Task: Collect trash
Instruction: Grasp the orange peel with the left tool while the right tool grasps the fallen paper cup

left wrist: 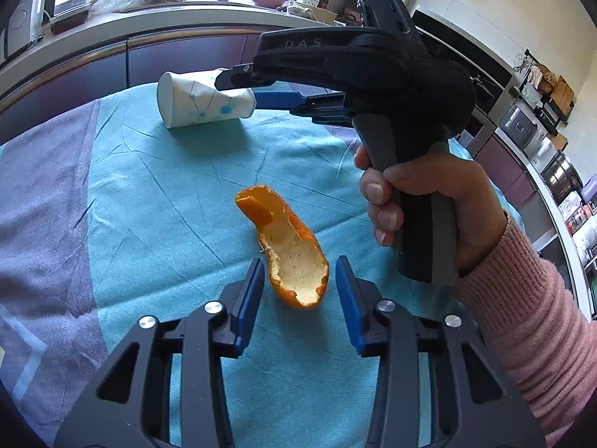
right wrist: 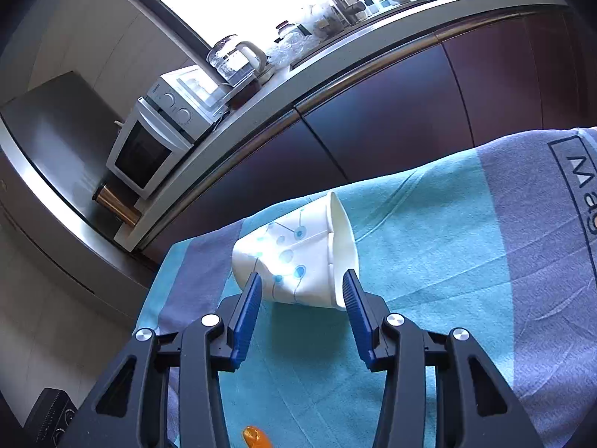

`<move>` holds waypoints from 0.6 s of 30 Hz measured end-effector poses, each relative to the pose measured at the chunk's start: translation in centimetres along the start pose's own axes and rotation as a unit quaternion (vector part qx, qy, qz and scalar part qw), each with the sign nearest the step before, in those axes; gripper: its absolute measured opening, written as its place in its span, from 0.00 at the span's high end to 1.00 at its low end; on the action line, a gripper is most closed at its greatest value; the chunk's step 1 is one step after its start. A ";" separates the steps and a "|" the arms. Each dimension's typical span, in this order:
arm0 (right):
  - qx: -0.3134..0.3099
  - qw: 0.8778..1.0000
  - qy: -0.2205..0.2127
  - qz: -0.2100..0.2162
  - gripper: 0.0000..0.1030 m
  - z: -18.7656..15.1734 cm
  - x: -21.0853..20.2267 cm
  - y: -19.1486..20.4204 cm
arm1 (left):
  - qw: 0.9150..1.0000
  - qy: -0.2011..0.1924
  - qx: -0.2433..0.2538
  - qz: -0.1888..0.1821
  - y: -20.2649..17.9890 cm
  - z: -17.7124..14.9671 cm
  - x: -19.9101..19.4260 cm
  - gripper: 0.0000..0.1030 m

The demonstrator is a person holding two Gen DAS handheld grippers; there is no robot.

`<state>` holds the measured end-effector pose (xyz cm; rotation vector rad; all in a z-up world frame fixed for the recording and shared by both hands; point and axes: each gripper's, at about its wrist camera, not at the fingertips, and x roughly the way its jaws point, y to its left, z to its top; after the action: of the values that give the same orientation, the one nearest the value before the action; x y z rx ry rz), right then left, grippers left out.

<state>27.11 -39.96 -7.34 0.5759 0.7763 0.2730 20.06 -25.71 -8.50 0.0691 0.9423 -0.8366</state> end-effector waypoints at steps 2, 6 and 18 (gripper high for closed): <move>-0.010 1.000 0.004 0.002 0.67 -0.2 0.2 0.5 | 1.000 0.003 -0.004 0.001 0.3 -0.1 0.2 0.70; -0.025 1.000 0.011 0.008 0.82 -0.8 0.3 1.4 | 1.000 -0.002 -0.010 -0.001 0.9 -0.1 0.0 0.75; -0.076 0.997 -0.009 0.034 0.97 -3.0 -1.7 5.6 | 0.999 -0.035 0.005 0.033 1.5 -1.6 -3.8 0.81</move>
<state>23.61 -35.00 -4.86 0.4620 0.7121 0.3856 18.79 -21.79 -7.14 0.0775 0.8654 -0.7783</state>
